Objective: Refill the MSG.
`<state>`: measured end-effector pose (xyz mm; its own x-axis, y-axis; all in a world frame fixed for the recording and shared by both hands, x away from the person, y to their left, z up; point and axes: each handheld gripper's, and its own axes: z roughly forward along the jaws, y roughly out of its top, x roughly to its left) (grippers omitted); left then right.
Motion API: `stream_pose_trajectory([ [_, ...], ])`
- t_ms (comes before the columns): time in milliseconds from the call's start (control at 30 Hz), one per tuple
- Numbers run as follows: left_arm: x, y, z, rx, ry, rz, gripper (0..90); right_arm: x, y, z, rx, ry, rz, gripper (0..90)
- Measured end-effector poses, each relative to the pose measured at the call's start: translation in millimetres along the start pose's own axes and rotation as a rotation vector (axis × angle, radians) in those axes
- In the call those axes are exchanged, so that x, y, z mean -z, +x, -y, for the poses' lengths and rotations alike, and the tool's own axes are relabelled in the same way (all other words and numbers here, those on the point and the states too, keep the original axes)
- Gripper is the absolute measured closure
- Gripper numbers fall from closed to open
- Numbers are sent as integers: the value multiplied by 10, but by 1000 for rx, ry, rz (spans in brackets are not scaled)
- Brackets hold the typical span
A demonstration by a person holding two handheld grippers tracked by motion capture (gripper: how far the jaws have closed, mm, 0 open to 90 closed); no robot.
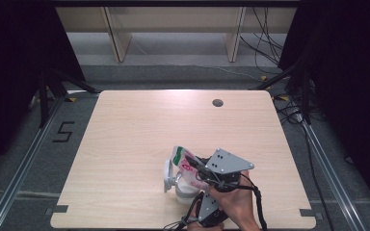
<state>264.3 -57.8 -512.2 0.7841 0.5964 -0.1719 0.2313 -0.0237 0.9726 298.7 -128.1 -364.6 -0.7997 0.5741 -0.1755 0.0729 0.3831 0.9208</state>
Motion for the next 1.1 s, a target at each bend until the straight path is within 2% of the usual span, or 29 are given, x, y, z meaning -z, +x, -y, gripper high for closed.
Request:
stream_pose_trajectory([
  [100,-1,1,0,-1,-1,0,744,-4,-7,1,14,0,3,900],
  [167,1,-2,1,2,6,-5,744,-2,-7,3,-3,4,-1,900],
  [267,-5,-1,9,6,-1,-1,743,-20,-8,16,2,0,12,900],
  [367,4,-3,-1,1,-1,-3,743,-9,1,2,2,3,-1,900],
  [433,3,0,4,4,7,-6,743,-12,-7,0,22,4,11,900],
  [567,-2,-1,7,4,-2,1,742,-30,-7,15,3,9,-5,900],
  [633,8,-11,-1,2,7,-11,742,-20,1,6,6,4,1,900],
  [700,-1,-3,8,5,0,-2,742,-27,9,9,7,3,8,900],
  [767,-1,-3,6,4,-4,2,743,-24,-2,12,1,6,-5,900],
  [933,3,-1,6,4,6,-7,743,-31,10,8,11,7,1,900],
  [1000,-1,-1,7,5,-1,1,742,-34,11,17,6,5,9,900],
  [1033,0,-6,5,4,-4,3,743,-28,2,12,17,-2,17,900],
  [1067,18,-18,-9,-2,15,-18,742,-23,8,9,5,1,3,900],
  [1100,-9,-12,2,2,-18,-4,743,-14,9,2,6,0,4,900],
])
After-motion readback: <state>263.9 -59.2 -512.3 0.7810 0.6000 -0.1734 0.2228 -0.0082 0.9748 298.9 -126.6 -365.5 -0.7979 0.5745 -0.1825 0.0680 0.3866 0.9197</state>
